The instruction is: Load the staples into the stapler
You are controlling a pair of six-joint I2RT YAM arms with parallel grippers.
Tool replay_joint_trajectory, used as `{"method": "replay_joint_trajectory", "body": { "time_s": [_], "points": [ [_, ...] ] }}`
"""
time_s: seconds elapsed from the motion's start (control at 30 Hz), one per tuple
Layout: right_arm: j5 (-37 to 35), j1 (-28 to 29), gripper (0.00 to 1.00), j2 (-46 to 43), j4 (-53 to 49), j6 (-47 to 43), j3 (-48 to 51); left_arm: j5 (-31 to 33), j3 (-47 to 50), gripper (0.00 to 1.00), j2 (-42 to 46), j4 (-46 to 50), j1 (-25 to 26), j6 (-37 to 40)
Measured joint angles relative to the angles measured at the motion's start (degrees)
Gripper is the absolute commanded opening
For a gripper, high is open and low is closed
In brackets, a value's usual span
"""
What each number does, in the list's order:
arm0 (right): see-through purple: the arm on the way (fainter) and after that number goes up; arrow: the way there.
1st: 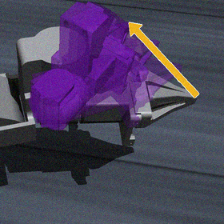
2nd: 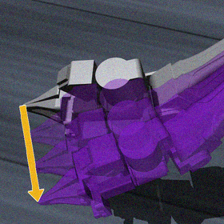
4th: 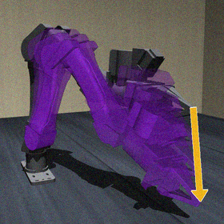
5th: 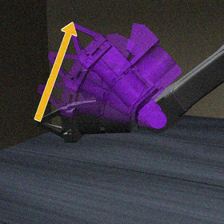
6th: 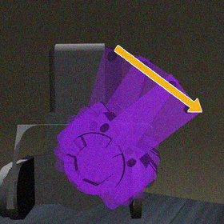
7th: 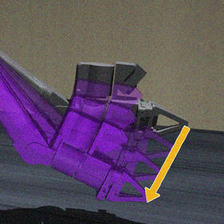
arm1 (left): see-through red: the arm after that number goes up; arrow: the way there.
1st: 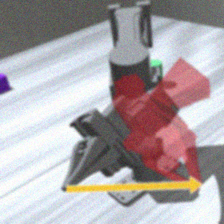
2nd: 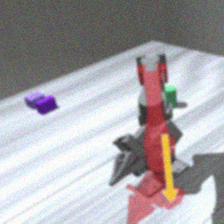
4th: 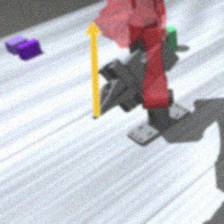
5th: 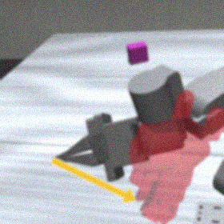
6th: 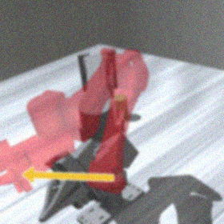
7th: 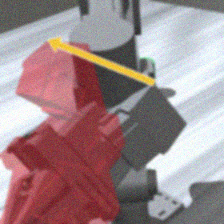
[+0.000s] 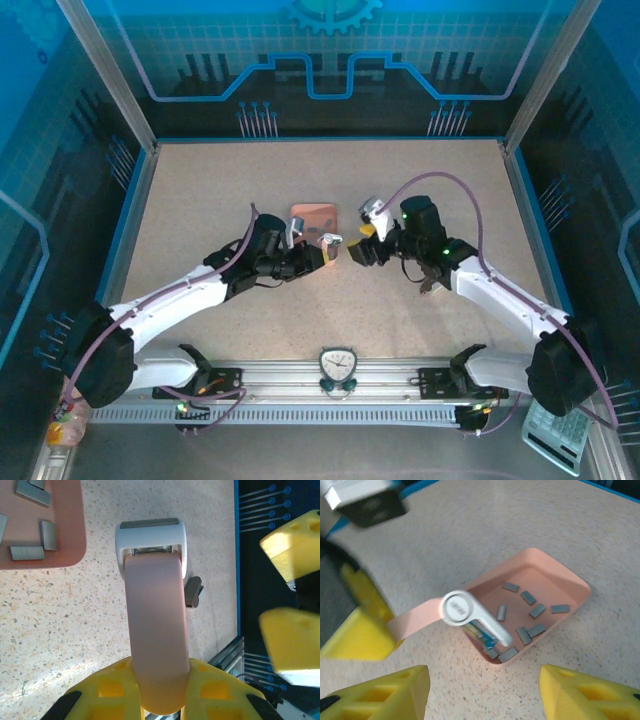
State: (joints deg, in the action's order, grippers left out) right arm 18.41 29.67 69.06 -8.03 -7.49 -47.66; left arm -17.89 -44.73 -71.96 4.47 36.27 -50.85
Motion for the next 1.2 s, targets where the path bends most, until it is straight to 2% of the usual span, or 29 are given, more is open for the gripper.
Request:
{"method": "replay_joint_trajectory", "body": {
  "time_s": [0.23, 0.47, 0.83, 1.2],
  "points": [
    [0.0, 5.2, 0.6, 0.1, -4.2, -23.9, -0.8, -7.5, -3.7, 0.04, -2.6, 4.3, -0.3, 6.0],
    [-1.1, 7.8, 0.57, 3.1, -7.5, -39.7, -5.2, -11.5, -5.1, 0.04, -3.5, 8.6, -0.5, 11.0],
    [-3.7, 8.3, 0.55, 6.3, -12.1, -53.4, -7.5, -15.0, -7.8, 0.05, -4.9, 12.1, -0.5, 15.0],
    [-5.6, 8.2, 0.31, 6.7, -13.1, -58.4, -8.3, -16.0, -10.0, 0.08, -5.1, 15.5, -0.5, 17.8]
  ]
}}
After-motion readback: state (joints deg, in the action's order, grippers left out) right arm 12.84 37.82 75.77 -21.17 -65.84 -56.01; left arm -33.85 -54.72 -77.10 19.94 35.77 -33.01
